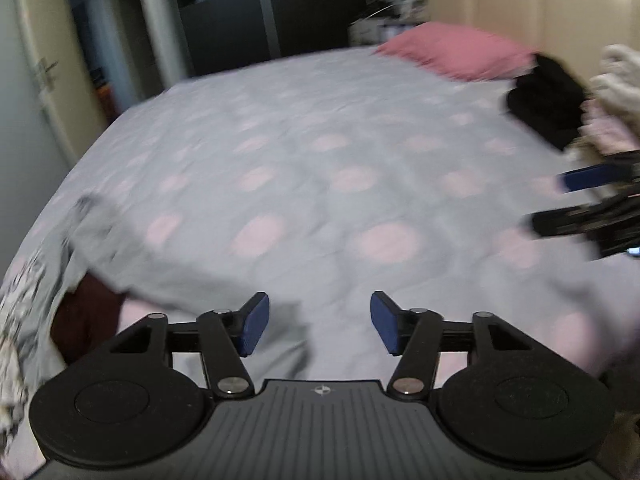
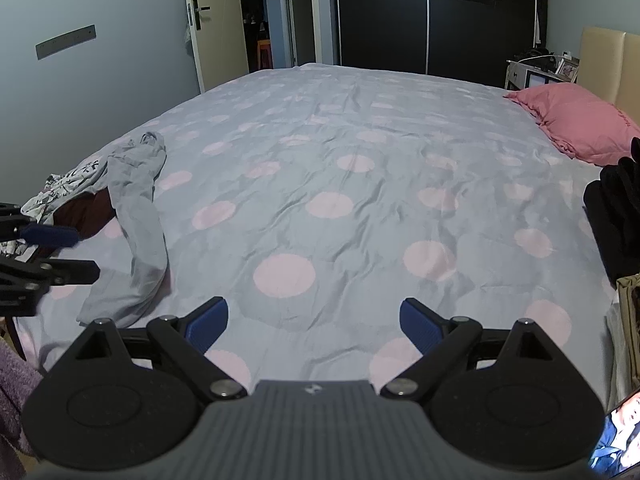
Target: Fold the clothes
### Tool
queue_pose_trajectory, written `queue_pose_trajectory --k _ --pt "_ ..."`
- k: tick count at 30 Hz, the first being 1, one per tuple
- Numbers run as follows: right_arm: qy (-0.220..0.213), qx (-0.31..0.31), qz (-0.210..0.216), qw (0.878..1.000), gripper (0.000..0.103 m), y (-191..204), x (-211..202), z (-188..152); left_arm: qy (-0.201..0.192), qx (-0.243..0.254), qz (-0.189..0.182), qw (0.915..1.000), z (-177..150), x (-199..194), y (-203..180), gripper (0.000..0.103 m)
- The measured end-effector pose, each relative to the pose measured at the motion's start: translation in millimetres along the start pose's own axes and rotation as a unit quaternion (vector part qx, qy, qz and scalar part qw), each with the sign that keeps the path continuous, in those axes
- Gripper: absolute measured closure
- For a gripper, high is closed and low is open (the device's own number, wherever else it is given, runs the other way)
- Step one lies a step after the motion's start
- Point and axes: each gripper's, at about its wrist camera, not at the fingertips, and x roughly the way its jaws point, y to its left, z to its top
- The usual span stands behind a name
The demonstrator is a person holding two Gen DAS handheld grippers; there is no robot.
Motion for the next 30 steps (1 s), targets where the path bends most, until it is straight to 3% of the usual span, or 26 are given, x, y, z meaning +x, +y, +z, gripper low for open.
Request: queue_pose_trajectory --k 4,14,19,23,26,30 --pt "0.006 -0.008 0.004 1.0 0.009 1.2 5.9 0.0 0.04 -0.023 0.034 0.9984 -13.3 44.0 20.9 0.048" --pt "0.026 -0.013 -0.001 1.0 0.009 0.9 25.0 0.7 0.071 -0.063 0.035 0.9949 -17.5 111.9 23.4 0.048" --pt "0.022 -0.007 -0.013 1.0 0.009 -4.6 23.7 3.0 0.082 -0.075 0.025 0.9934 -15.8 124.4 30.9 0.085" --pt "0.019 -0.002 -0.022 1.0 0.009 -8.9 22.6 4.8 0.056 -0.046 0.011 0.9973 -13.6 111.3 26.9 0.093" --pt "0.017 0.002 -0.029 0.999 0.009 -12.2 21.8 6.2 0.022 -0.009 -0.024 0.9994 -1.5 85.9 6.5 0.094" --pt "0.014 0.007 -0.038 0.999 0.009 -16.6 20.7 8.1 -0.02 0.019 -0.09 0.9955 19.3 39.2 -28.6 0.094"
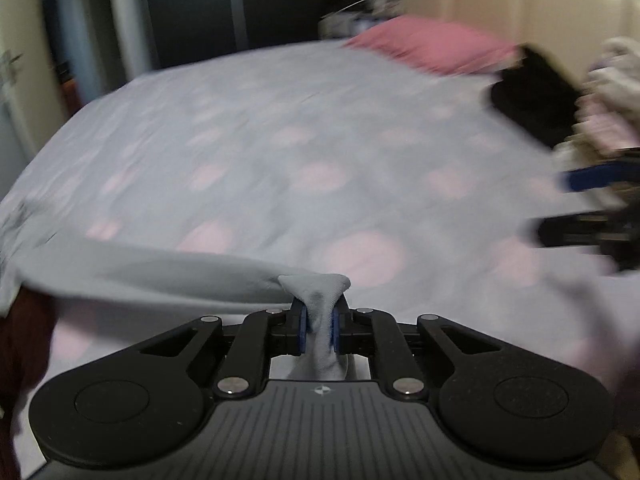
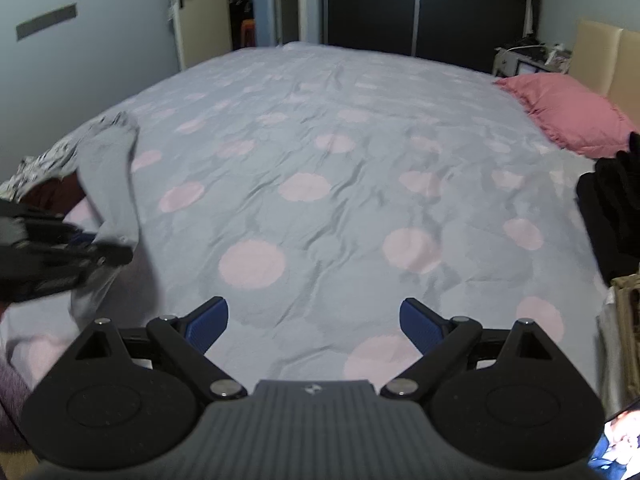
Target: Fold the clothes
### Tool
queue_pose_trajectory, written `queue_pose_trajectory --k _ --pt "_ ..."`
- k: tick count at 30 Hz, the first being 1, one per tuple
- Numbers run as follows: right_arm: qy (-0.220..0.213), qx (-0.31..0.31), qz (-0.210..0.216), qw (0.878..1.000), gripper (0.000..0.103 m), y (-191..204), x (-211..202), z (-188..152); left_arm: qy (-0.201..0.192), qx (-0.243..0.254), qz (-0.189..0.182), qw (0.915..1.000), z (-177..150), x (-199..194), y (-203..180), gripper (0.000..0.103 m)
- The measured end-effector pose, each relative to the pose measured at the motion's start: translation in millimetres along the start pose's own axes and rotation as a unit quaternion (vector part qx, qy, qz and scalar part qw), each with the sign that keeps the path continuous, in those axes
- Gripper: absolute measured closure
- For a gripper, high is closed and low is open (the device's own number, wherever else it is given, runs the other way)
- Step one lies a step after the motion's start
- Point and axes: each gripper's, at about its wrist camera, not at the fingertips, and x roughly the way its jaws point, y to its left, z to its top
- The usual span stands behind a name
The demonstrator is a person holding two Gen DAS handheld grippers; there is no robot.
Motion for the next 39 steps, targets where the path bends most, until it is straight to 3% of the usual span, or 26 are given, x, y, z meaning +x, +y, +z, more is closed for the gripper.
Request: queue_pose_trajectory --k 3,6,13,16,20,25,32,34,39 --pt "-0.009 0.014 -0.008 1.0 0.009 -8.4 -8.4 3.4 -0.016 0.025 -0.058 0.9979 8.2 -30.4 -34.4 0.094" --pt "-0.023 0.034 -0.017 0.999 0.009 -19.3 -20.7 7.7 -0.014 0.044 -0.133 0.99 7.1 -57.2 -71.4 0.094" --pt "-0.028 0.03 0.001 0.999 0.009 -34.4 -45.4 9.1 0.013 0.061 -0.3 0.9518 -12.9 -99.3 -151.4 0.094" --pt "-0.016 0.004 0.01 1.0 0.009 -34.1 -50.4 5.9 0.02 0.069 -0.336 0.9392 -19.6 -107.6 -169.0 0.094" --pt "0.008 -0.022 0.034 0.999 0.009 -27.5 -50.9 -4.3 0.046 0.094 -0.29 0.9513 -31.5 -101.3 -170.3 0.089" --pt "0.032 -0.025 0.054 0.998 0.011 -21.2 -45.1 -18.9 0.057 0.09 -0.25 0.9624 -41.2 -106.2 -130.7 0.058" --pt "0.056 -0.027 0.092 0.994 0.017 0.3 -31.8 -25.4 0.04 0.055 -0.138 0.988 -30.7 -111.0 -53.2 0.056" --pt "0.058 -0.028 0.106 0.992 0.027 11.0 -27.8 -24.4 0.035 0.046 -0.088 0.9944 -20.8 -107.0 -30.4 0.056" --pt "0.07 -0.045 0.156 0.984 0.032 51.9 -12.7 -19.2 0.028 0.028 0.031 0.9987 -2.6 -78.8 43.3 0.054"
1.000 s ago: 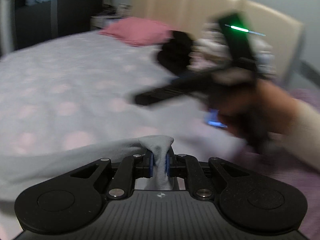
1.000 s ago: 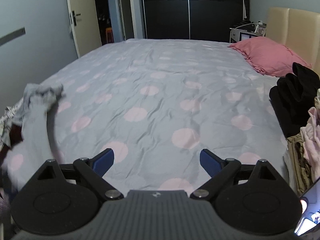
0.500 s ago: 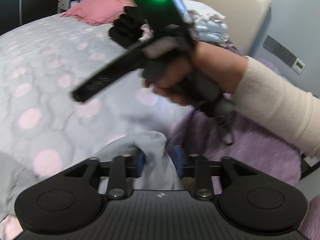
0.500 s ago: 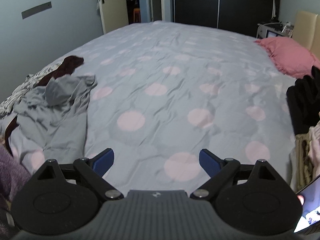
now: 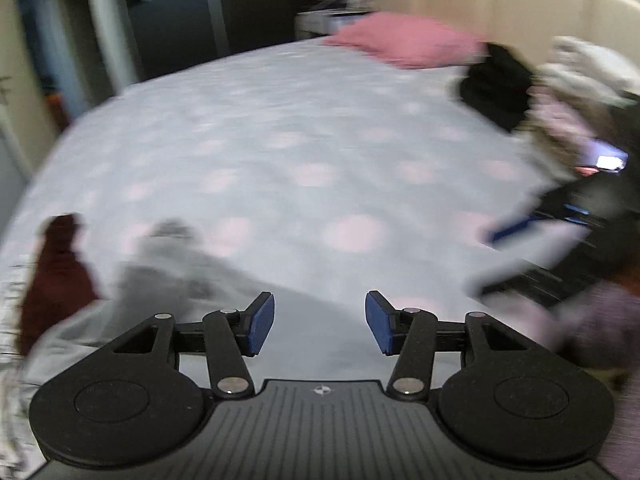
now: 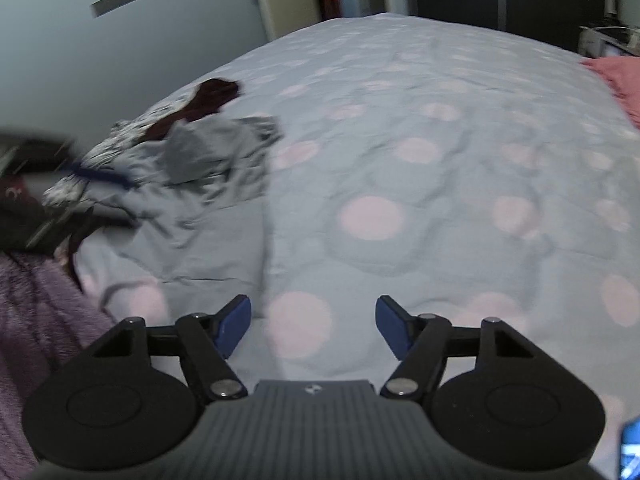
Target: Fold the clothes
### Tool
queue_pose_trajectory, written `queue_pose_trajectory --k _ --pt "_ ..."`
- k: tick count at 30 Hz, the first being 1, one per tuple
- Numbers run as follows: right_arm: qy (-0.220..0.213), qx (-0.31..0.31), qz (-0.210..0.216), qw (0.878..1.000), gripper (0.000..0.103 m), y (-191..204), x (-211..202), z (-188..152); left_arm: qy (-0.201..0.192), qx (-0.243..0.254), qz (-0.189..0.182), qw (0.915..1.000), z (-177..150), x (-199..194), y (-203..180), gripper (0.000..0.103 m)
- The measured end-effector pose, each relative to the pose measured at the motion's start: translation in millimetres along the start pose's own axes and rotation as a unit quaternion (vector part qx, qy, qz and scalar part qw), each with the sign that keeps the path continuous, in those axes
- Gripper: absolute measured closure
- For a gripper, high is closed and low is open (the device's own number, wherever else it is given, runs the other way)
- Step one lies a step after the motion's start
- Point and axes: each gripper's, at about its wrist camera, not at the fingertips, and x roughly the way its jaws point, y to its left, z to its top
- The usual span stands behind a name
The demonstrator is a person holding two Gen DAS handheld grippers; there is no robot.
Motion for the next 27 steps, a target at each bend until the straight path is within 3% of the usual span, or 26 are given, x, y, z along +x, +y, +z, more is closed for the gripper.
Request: queue_pose_trajectory --k 3,8,14,18,23,24,25,26,27 --pt "0.016 -0.023 0.028 0.999 0.033 25.0 19.2 5.7 0.005 -0.004 0.047 0.9989 1.9 24.7 35.3 0.051" --pt "0.043 -0.057 0.054 0.996 0.036 58.8 51.5 10.0 0.027 0.002 0.086 0.996 -2.3 69.5 69.1 0.051" --pt "0.079 -0.085 0.074 0.991 0.036 90.0 94.2 8.2 0.03 0.043 0.108 0.9927 -16.5 103.0 79.0 0.051" --pt "0.088 -0.104 0.066 0.989 0.036 102.9 121.0 5.6 0.033 0.069 0.123 0.9894 -25.9 125.3 85.7 0.051" --pt "0.097 -0.13 0.045 0.986 0.035 113.4 146.2 2.9 0.053 0.059 0.126 0.9889 -35.4 147.6 97.2 0.05" --pt "0.098 -0.137 0.039 0.985 0.04 114.9 149.3 2.3 0.055 0.057 0.124 0.9891 -36.9 150.0 98.6 0.051" --pt "0.096 -0.139 0.033 0.985 0.057 112.8 147.9 3.4 0.054 0.054 0.122 0.9896 -37.1 150.2 100.1 0.055" --pt "0.094 -0.141 0.026 0.985 0.065 110.7 146.4 4.4 0.053 0.05 0.12 0.9901 -37.0 150.2 102.0 0.06" --pt "0.092 -0.143 0.02 0.985 0.078 108.6 145.0 5.5 0.053 0.04 0.118 0.9908 -34.9 148.5 106.2 0.074"
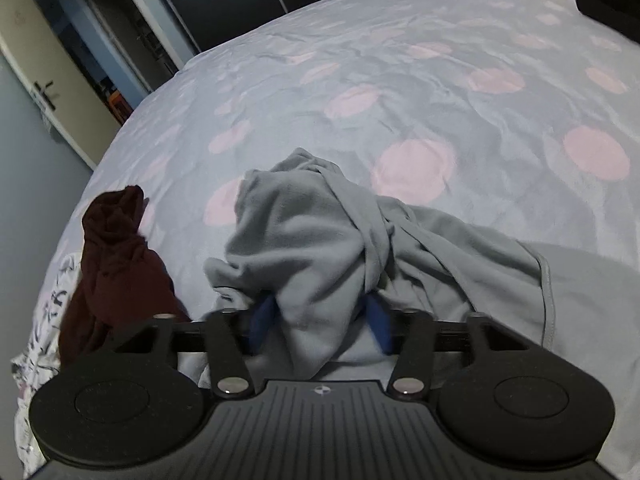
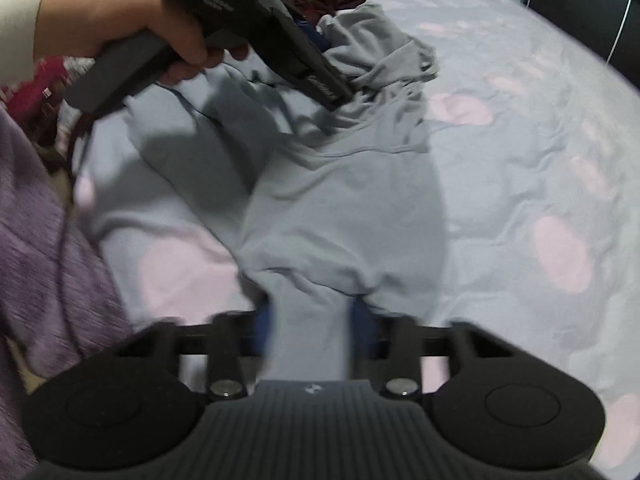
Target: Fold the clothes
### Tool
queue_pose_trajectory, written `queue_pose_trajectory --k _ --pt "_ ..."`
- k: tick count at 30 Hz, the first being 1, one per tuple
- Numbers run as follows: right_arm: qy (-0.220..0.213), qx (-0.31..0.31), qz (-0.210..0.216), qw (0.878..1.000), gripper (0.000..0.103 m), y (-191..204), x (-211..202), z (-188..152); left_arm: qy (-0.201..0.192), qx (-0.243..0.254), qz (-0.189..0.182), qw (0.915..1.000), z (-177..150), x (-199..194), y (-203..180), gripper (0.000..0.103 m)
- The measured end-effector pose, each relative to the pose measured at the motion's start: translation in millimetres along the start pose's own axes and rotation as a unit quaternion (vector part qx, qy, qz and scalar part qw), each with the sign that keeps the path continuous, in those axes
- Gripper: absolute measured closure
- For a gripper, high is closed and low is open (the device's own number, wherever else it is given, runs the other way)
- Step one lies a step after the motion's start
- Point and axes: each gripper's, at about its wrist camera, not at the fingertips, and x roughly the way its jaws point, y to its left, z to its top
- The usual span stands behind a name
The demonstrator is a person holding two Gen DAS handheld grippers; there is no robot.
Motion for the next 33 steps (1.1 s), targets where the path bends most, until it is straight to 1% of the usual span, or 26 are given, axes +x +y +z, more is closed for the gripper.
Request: queue_pose_trajectory --k 1,2,3,5,7,9,13,15,17,20,23,26,27,28,30,32,33 --pt "-0.001 -0.001 -0.007 1.0 0.086 -2.2 -1.7 0.1 0.002 -0.014 -0.005 0.9999 2.1 -1.9 5.6 0.078" --pt "-0.001 -0.002 -0.014 1.0 0.089 -4.4 -3.3 0.3 0.003 -0.029 -0.01 0.9995 4.3 -4.5 11.4 0.081" --pt "-0.007 0.006 -0.014 1.0 0.091 -9.4 -9.3 1.5 -0.002 -0.043 -0.015 0.999 6.7 -11.1 17.5 0.086" --pt "-0.019 0.022 -0.014 0.999 0.092 -19.4 -21.1 4.1 -0.011 -0.071 -0.025 0.9971 11.7 -24.8 29.8 0.088" --pt "-0.043 0.026 -0.031 0.998 0.093 -27.7 -40.6 7.2 -0.028 -0.101 -0.036 0.9939 18.2 -46.0 42.6 0.089" --pt "-0.059 0.048 -0.04 0.996 0.093 -43.4 -60.5 9.9 -0.045 -0.128 -0.043 0.9899 25.4 -67.8 55.6 0.09" --pt "-0.091 0.09 -0.066 0.99 0.094 -76.5 -101.2 14.0 -0.093 -0.149 -0.053 0.983 49.1 -115.6 70.9 0.091" --pt "-0.11 0.108 -0.084 0.984 0.094 -95.9 -124.0 16.9 -0.119 -0.151 -0.061 0.9794 64.9 -138.7 73.1 0.091" --pt "-0.134 0.112 -0.111 0.978 0.095 -112.7 -150.4 22.7 -0.144 -0.153 -0.069 0.9751 80.6 -161.7 75.2 0.091" --pt "-0.167 0.118 -0.149 0.968 0.095 -127.3 -191.8 27.2 -0.183 -0.156 -0.081 0.9673 104.3 -196.3 78.5 0.091" --pt "-0.199 0.123 -0.186 0.954 0.095 -141.9 -233.3 31.6 -0.22 -0.158 -0.094 0.9582 127.4 -230.2 81.3 0.092" --pt "-0.23 0.129 -0.223 0.939 0.095 -156.6 -274.8 36.0 -0.236 -0.152 -0.11 0.9536 138.2 -249.4 75.3 0.092" --pt "-0.241 0.13 -0.235 0.933 0.095 -161.4 -288.6 37.5 -0.232 -0.149 -0.115 0.9543 137.3 -251.0 73.1 0.092" --pt "-0.251 0.132 -0.247 0.927 0.097 -166.3 -302.5 39.0 -0.226 -0.148 -0.12 0.9552 135.8 -251.7 70.9 0.092" --pt "-0.271 0.135 -0.271 0.914 0.097 -176.0 -330.0 41.9 -0.196 -0.151 -0.133 0.9599 124.9 -242.4 66.2 0.092" --pt "-0.238 0.144 -0.28 0.919 0.098 -183.1 -318.1 20.9 -0.16 -0.146 -0.139 0.9664 106.1 -225.8 59.4 0.092" --pt "-0.22 0.148 -0.28 0.922 0.098 -186.9 -310.0 10.1 -0.134 -0.143 -0.147 0.9696 94.2 -214.6 54.5 0.092"
